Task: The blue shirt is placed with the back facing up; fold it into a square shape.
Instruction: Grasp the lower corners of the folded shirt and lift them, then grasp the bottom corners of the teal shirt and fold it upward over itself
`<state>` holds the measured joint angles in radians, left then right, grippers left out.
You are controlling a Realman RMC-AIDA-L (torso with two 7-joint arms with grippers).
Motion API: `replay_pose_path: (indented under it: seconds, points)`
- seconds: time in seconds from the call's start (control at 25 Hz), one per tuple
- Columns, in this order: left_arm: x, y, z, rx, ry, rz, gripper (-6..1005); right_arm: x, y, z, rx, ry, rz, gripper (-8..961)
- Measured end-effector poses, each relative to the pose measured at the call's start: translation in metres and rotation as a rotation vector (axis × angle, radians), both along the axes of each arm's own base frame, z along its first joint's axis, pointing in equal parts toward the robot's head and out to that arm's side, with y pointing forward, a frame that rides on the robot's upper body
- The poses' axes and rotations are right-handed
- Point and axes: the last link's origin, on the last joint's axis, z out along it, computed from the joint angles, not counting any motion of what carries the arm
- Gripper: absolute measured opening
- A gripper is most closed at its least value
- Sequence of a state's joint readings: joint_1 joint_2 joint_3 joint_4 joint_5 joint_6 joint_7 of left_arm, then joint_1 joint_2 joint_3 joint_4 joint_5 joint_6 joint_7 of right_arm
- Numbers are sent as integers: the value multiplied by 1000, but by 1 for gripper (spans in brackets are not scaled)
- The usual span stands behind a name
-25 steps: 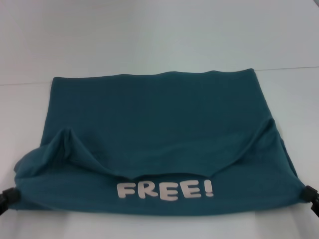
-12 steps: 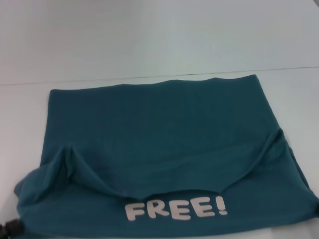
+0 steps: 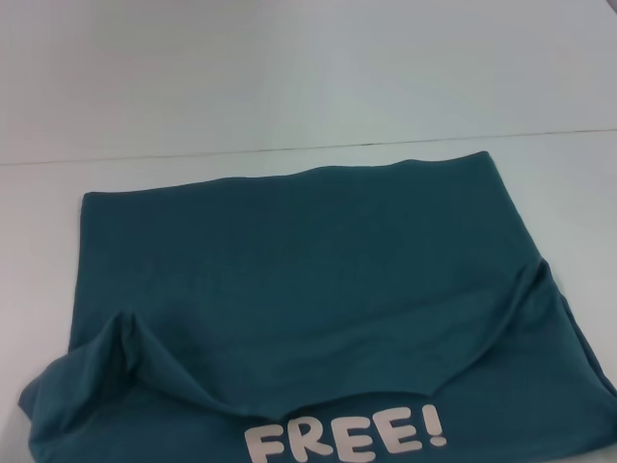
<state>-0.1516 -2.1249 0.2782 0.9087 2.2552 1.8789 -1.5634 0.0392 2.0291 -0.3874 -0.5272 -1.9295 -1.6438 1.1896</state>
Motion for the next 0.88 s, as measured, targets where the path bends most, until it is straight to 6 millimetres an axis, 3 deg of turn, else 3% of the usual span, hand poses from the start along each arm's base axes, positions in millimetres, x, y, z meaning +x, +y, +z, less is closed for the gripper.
replay_pose_path:
  seconds: [0.4,0.72,0.88]
  points:
    - [1,-1,4,13,-9,-6,37,2,-19,0,19,4,-12,19]
    - [7,18,10,44,-7,-46,38,1,-26,1,69,17,-19,20]
    - [9,35,21,103,-3,-59,38,-2,-14,7,115,30,-4,20]
